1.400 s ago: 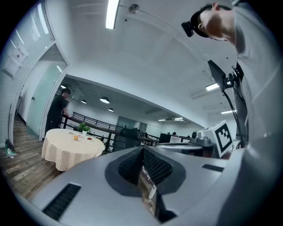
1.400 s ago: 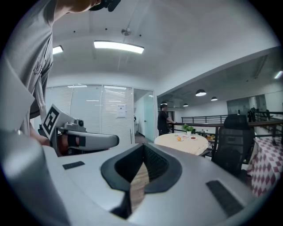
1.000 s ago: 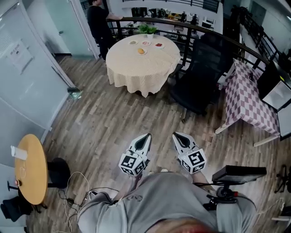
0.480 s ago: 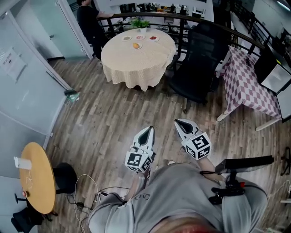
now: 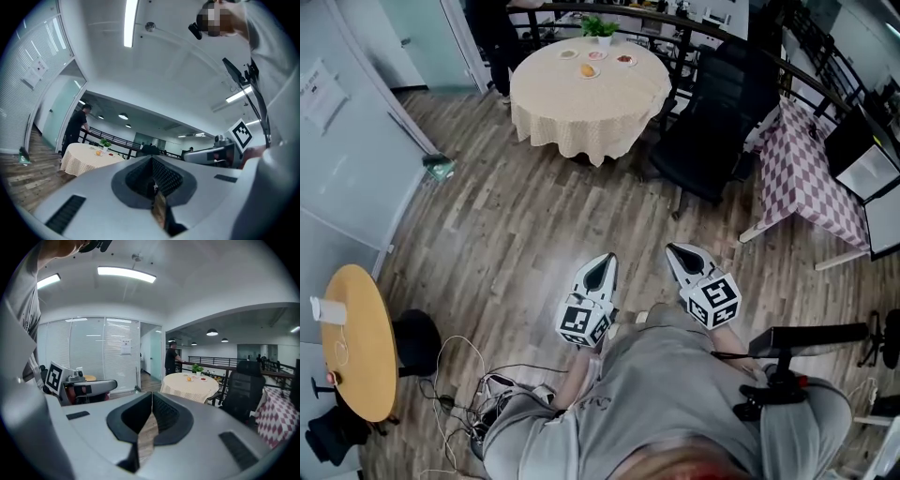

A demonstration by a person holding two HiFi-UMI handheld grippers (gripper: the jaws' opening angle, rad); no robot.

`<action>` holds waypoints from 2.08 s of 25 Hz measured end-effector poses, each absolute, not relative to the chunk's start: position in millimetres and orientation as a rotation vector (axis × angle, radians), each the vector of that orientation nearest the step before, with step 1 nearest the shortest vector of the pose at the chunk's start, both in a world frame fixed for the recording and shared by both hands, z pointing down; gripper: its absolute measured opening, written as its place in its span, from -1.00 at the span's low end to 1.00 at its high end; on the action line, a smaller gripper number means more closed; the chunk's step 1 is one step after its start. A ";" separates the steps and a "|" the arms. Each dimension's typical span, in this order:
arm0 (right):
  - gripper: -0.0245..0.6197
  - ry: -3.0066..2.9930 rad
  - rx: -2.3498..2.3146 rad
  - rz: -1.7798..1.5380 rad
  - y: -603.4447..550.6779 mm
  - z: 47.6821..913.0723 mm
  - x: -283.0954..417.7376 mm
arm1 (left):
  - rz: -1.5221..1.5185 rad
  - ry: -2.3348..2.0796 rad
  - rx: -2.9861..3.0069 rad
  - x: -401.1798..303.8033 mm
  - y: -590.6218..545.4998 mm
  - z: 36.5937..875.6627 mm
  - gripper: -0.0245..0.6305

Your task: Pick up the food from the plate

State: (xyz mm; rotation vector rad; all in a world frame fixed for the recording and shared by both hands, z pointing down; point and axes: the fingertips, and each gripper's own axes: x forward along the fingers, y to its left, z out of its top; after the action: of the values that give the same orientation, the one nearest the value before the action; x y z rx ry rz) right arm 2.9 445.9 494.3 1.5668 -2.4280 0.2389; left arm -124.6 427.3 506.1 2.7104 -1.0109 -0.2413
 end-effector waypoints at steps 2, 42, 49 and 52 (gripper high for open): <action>-0.88 -2.426 1.560 0.239 445.1 495.6 -1.9 | -0.235 -1.034 2.696 -135.8 425.7 509.2 -0.90; -0.88 -2.640 1.389 0.326 261.9 511.2 -26.6 | -0.111 -1.274 2.639 -158.8 282.6 511.9 -0.90; -0.88 -2.665 1.368 0.356 208.4 505.7 0.2 | -0.091 -1.277 2.648 -125.1 235.1 498.9 -0.90; -0.88 -2.683 1.361 0.359 187.2 502.0 11.0 | -0.085 -1.281 2.652 -112.7 215.8 491.4 -0.90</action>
State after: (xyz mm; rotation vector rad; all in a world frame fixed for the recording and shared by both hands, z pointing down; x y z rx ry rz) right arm 11.0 187.2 502.0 1.3610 -2.6832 0.3591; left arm -112.7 215.8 491.4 2.6516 -1.2807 -0.0852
